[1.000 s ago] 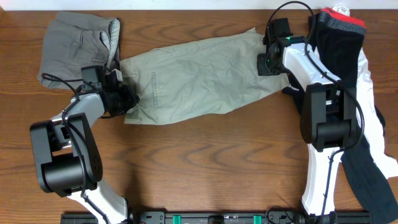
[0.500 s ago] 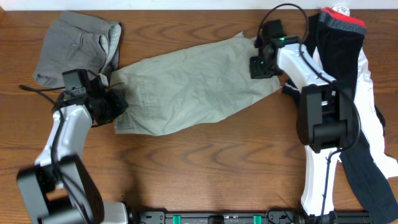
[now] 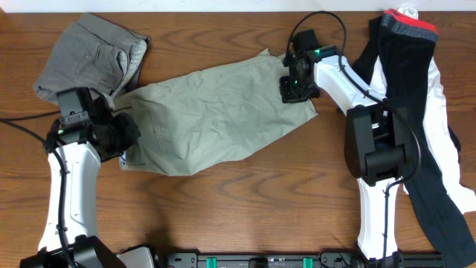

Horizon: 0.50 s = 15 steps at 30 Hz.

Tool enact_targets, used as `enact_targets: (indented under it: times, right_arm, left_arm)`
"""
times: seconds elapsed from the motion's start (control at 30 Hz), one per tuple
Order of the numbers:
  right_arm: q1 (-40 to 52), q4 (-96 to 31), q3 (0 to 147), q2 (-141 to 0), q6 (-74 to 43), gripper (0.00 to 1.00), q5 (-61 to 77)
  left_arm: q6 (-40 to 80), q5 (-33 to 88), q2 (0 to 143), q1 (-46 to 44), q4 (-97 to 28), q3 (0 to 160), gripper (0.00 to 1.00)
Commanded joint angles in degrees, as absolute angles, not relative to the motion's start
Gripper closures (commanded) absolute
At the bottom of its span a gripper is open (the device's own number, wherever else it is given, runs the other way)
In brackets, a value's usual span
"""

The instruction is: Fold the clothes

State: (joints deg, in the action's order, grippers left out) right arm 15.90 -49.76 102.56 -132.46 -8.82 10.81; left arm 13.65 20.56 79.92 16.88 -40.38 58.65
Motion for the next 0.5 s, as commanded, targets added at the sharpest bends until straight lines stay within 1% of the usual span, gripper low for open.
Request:
enact_targets:
  times: [0.0,0.2,0.47]
  right_arm:
    - [16.95,-50.37,100.57,-134.19,-10.24,0.99,12.49]
    - [17.02,-50.39,100.57,-134.19,-10.24,0.99,12.51]
    - [17.17,-50.54,100.57,-134.19,-10.24,0.99,12.49]
  left_arm:
    - [13.17,20.27,78.98,14.87,-40.14,64.1,0.94]
    - [15.33,20.27,79.0,10.52,-36.93,65.78,0.94]
    - [18.61,20.23,82.5,0.99,-28.97,65.78,0.94]
